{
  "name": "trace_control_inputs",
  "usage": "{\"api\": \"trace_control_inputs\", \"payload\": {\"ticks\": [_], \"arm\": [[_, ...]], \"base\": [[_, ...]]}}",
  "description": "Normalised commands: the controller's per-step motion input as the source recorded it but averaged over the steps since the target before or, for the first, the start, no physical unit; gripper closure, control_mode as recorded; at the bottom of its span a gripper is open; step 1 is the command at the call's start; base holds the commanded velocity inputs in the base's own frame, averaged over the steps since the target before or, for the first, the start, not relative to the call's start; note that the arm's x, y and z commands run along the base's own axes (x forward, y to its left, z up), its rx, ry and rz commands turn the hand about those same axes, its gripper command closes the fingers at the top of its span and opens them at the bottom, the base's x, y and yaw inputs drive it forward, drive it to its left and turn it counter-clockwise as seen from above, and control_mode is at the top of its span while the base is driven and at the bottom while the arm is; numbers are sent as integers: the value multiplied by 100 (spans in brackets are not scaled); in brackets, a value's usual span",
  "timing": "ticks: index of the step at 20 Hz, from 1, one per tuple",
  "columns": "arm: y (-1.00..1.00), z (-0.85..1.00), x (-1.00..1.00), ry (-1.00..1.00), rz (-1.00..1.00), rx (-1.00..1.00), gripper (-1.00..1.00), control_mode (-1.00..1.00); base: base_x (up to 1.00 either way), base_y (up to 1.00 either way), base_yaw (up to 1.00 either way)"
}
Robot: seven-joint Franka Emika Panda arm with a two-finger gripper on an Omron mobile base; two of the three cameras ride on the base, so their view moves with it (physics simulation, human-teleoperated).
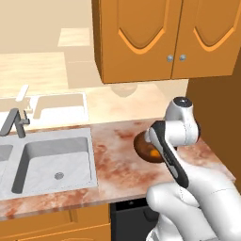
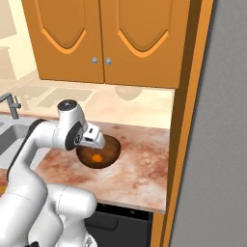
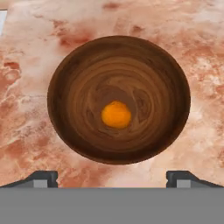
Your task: Take the tangerine, lemon wedge, and broccoli from the freezer and place them in the bowl on the counter.
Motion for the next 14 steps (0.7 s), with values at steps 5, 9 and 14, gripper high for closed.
{"api": "trace_control_inputs", "payload": {"ticks": [5,9,14], "arm": [[0,76,-99,-3,0,0,-100,-100],[0,71,-97,0,0,0,-100,-100],[-1,67,-94,-1,0,0,-100,-100]], "base": [[0,0,0],[0,0,0],[0,0,0]]}}
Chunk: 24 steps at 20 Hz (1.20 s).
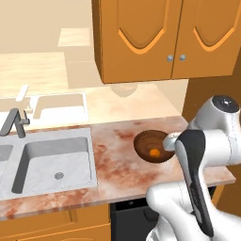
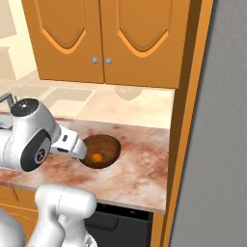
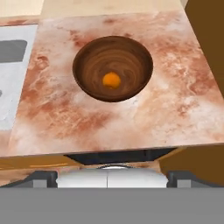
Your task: Take the tangerine, lemon wedge, and broccoli from the freezer and place them in the bowl on the counter.
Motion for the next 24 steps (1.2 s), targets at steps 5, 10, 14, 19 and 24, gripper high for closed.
{"api": "trace_control_inputs", "payload": {"ticks": [5,10,14,19,24], "arm": [[0,80,-68,0,0,0,-100,-100],[0,85,-30,0,0,0,-100,-100],[0,71,-17,0,0,0,-100,-100],[0,12,-29,0,0,0,-100,100],[0,0,0,0,0,0,-100,100]], "base": [[0,0,0],[0,0,0],[0,0,0],[-12,0,0],[-99,-8,-1]]}}
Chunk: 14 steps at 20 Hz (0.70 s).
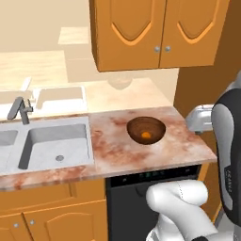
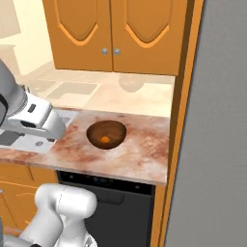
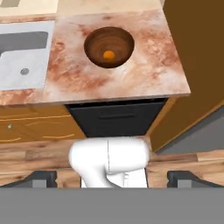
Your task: Take the tangerine, lemon wedge, and broccoli from the freezer and place them in the bowl on the counter.
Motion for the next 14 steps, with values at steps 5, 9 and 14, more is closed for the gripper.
{"api": "trace_control_inputs", "payload": {"ticks": [5,9,14], "arm": [[0,0,0,0,0,0,-100,100],[0,0,0,0,0,0,-100,100],[0,0,0,0,0,0,-100,100]], "base": [[-79,-81,-2],[-12,-100,0],[3,-100,0]]}}
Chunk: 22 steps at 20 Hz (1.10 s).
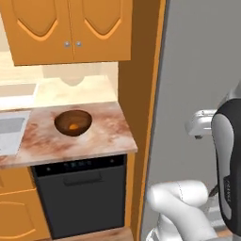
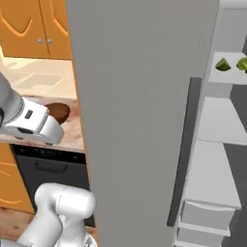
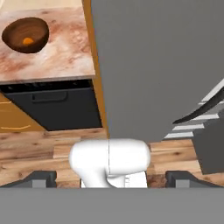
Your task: Take the tangerine, lemon wedge, and broccoli from the freezer and place them in the bowl on the counter.
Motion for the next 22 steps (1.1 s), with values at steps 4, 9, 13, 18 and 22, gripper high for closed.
{"api": "trace_control_inputs", "payload": {"ticks": [4,9,13,18,22], "arm": [[0,0,0,0,0,0,-100,100],[0,0,0,0,0,0,-100,100],[0,0,0,0,0,0,-100,100],[0,0,0,0,0,0,-100,100],[0,0,0,0,0,0,-100,100]], "base": [[15,-100,0],[26,-100,0],[54,-99,0],[66,-59,4],[63,-20,4]]}}
